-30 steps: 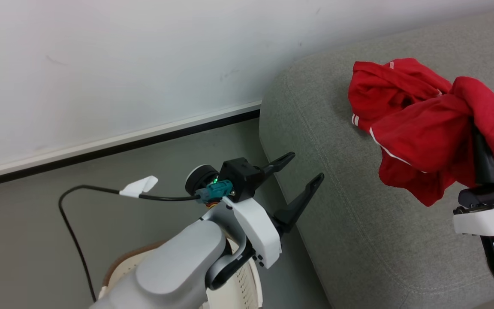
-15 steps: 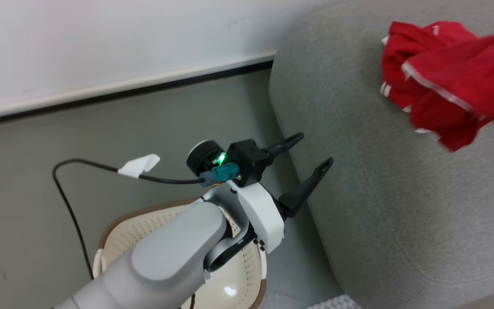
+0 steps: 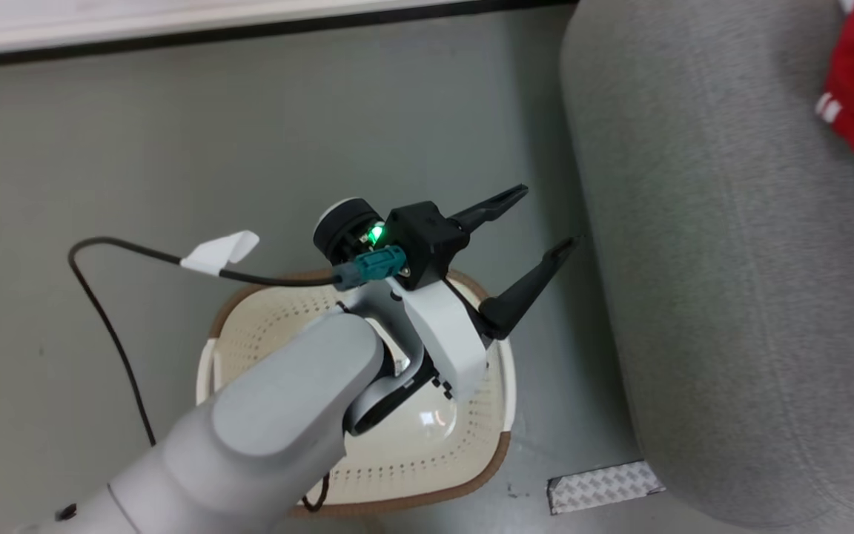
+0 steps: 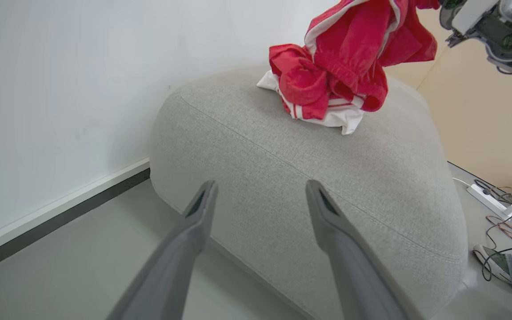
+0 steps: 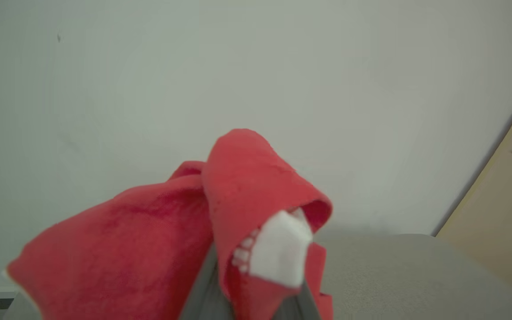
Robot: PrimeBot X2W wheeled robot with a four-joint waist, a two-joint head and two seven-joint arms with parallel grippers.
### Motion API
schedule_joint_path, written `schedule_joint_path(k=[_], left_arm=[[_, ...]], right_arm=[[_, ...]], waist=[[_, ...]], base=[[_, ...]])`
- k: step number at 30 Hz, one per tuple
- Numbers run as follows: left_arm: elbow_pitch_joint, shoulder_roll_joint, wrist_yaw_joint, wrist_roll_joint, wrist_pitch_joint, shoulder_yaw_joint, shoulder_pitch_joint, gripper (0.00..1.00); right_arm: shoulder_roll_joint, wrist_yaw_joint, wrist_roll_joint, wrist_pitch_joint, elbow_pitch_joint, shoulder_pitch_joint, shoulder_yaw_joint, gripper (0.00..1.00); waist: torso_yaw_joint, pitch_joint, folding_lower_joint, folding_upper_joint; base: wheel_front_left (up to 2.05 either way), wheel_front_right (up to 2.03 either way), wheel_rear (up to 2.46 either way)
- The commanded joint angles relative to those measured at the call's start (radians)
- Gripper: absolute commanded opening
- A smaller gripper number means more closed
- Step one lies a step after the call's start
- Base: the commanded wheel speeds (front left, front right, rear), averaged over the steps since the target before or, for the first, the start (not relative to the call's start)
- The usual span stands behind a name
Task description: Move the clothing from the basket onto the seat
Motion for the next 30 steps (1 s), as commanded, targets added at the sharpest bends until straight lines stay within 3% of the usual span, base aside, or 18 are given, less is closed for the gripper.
schedule_joint_path(k=[1, 9, 12, 18, 22, 25, 26, 27, 30], left_arm=[[-0.002, 0.009, -0.003, 0.012, -0.006, 0.004, -0.014, 1.00], [0.020, -0.005, -0.012, 0.005, -0.033, 0.005, -0.031, 1.00], [0.031, -0.012, -0.013, 0.000, -0.046, 0.007, -0.036, 1.00], [0.053, -0.021, -0.016, -0.009, -0.058, 0.005, -0.036, 1.00], [0.067, -0.026, -0.017, -0.017, -0.066, 0.005, -0.034, 1.00], [0.073, -0.024, -0.019, -0.020, -0.070, 0.007, -0.035, 1.00], [0.076, -0.022, -0.019, -0.022, -0.071, 0.008, -0.034, 1.00], [0.079, -0.021, -0.018, -0.022, -0.073, 0.008, -0.032, 1.00], [0.089, -0.020, -0.015, -0.025, -0.079, 0.008, -0.017, 1.00]], right_arm=[[-0.018, -0.002, 0.007, 0.023, 0.027, -0.039, -0.003, 0.00], [-0.116, -0.002, -0.072, 0.181, 0.217, -0.151, 0.012, 0.00], [-0.151, -0.002, -0.081, 0.254, 0.280, -0.174, 0.039, 0.18], [-0.199, -0.002, -0.048, 0.443, 0.352, -0.185, 0.134, 0.25], [-0.217, -0.002, -0.001, 0.506, 0.366, -0.177, 0.179, 0.27], [-0.235, -0.002, 0.026, 0.516, 0.371, -0.167, 0.196, 0.51], [-0.237, -0.002, 0.034, 0.512, 0.374, -0.164, 0.202, 0.88], [-0.240, -0.002, 0.036, 0.506, 0.376, -0.161, 0.207, 1.00], [-0.238, -0.002, 0.050, 0.506, 0.387, -0.148, 0.226, 1.00]], waist=[[0.040, 0.044, -0.0002, 0.0000], [0.097, 0.086, -0.0002, 0.0000], [0.112, 0.089, -0.0002, 0.0000], [0.126, 0.083, -0.0002, 0.0000], [0.126, 0.070, -0.0002, 0.0000], [0.123, 0.056, -0.0002, 0.0000], [0.121, 0.049, -0.0002, 0.0000], [0.118, 0.041, -0.0002, 0.0000], [0.108, 0.010, -0.0002, 0.0000]], base=[[0.00, 0.00, 0.00], [0.00, 0.00, 0.00], [0.00, 0.00, 0.00], [0.00, 0.00, 0.00], [0.00, 0.00, 0.00], [0.00, 0.00, 0.00], [0.00, 0.00, 0.00], [0.00, 0.00, 0.00], [0.00, 0.00, 0.00]])
